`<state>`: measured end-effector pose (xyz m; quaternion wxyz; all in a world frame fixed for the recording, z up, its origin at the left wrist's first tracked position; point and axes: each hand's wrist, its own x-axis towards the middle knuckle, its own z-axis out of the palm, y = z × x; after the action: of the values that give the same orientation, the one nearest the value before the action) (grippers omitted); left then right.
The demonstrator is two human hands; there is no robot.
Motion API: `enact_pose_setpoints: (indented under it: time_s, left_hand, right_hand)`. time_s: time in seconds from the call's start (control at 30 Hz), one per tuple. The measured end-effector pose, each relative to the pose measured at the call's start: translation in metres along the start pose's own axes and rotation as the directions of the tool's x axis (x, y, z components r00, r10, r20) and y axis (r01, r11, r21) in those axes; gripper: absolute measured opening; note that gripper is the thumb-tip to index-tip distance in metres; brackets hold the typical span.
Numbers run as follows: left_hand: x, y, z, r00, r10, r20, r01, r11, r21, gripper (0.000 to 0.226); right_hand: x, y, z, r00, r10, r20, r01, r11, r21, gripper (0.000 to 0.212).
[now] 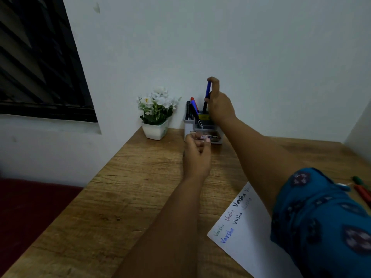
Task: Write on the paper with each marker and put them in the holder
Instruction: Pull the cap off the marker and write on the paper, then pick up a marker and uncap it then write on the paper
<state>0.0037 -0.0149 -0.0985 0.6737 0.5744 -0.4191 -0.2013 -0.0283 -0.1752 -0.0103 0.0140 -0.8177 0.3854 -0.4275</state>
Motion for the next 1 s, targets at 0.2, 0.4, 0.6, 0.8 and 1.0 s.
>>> enact_pose_setpoints:
  time_s: [0.2,0.4,0.6,0.8,1.0]
  left_hand:
    - [-0.001,0.001,-0.001,1.000,-0.002,0.011,0.002,1.000,-0.001,0.019]
    - [-0.003,0.002,-0.002,0.998,0.025,0.051,-0.026,1.000,0.013,0.020]
    - [-0.009,0.010,0.001,0.987,0.108,0.115,-0.127,0.978,0.166,0.013]
    - [-0.034,0.035,0.018,0.869,0.286,0.403,-0.406,0.879,0.252,0.026]
    - [-0.068,0.043,0.029,0.709,0.325,0.626,-0.548,0.812,0.199,0.033]
  right_hand:
    - [0.001,0.001,0.009,0.988,-0.093,0.125,0.145,0.847,-0.511,0.037]
    - [-0.002,0.003,0.000,0.995,-0.013,0.102,0.063,0.867,-0.495,0.044]
    - [-0.053,-0.004,-0.045,0.991,0.089,0.095,-0.062,0.964,-0.258,0.029]
    - [-0.135,0.017,-0.120,0.949,0.168,0.268,-0.109,0.969,-0.220,0.020]
    - [-0.204,0.057,-0.206,0.844,0.345,0.411,-0.314,0.938,-0.144,0.013]
